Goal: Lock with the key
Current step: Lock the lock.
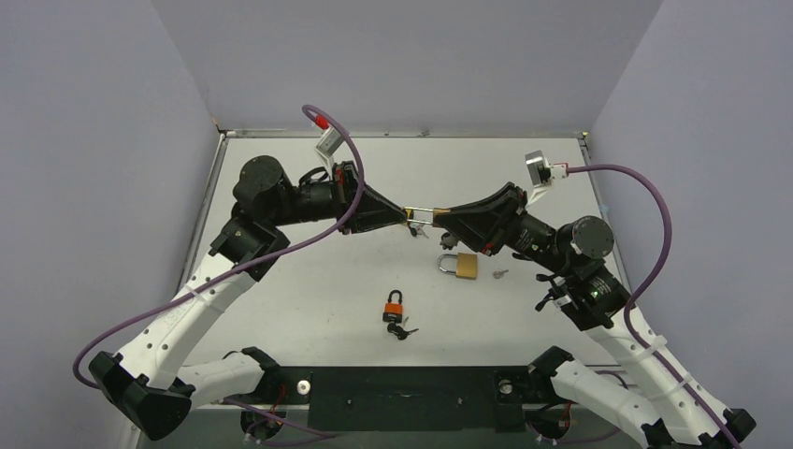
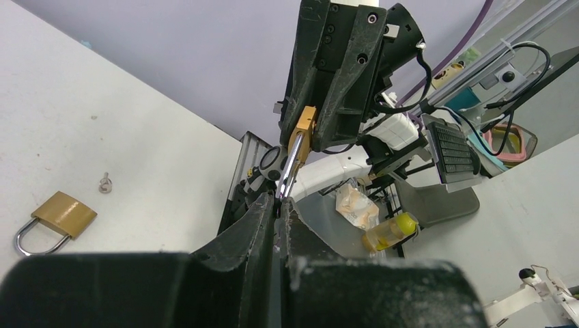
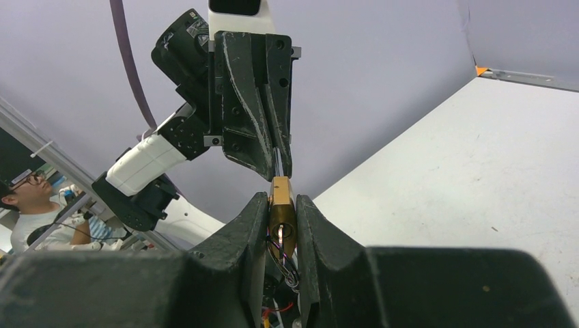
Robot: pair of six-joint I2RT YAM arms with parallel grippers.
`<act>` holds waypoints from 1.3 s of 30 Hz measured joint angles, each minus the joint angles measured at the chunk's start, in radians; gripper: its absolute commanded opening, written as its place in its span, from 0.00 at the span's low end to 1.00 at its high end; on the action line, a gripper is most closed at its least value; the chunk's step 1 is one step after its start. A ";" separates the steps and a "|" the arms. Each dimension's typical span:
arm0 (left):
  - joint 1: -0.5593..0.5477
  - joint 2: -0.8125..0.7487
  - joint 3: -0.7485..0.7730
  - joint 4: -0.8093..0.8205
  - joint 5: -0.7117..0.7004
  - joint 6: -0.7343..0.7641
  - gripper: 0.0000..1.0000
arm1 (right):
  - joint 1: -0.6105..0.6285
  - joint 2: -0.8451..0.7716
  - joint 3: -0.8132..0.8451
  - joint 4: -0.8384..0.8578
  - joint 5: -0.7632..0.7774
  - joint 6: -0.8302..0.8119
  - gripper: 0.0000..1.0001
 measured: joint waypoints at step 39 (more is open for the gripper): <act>-0.050 0.000 0.043 -0.167 -0.118 0.085 0.18 | 0.052 0.033 0.000 0.014 0.077 -0.018 0.00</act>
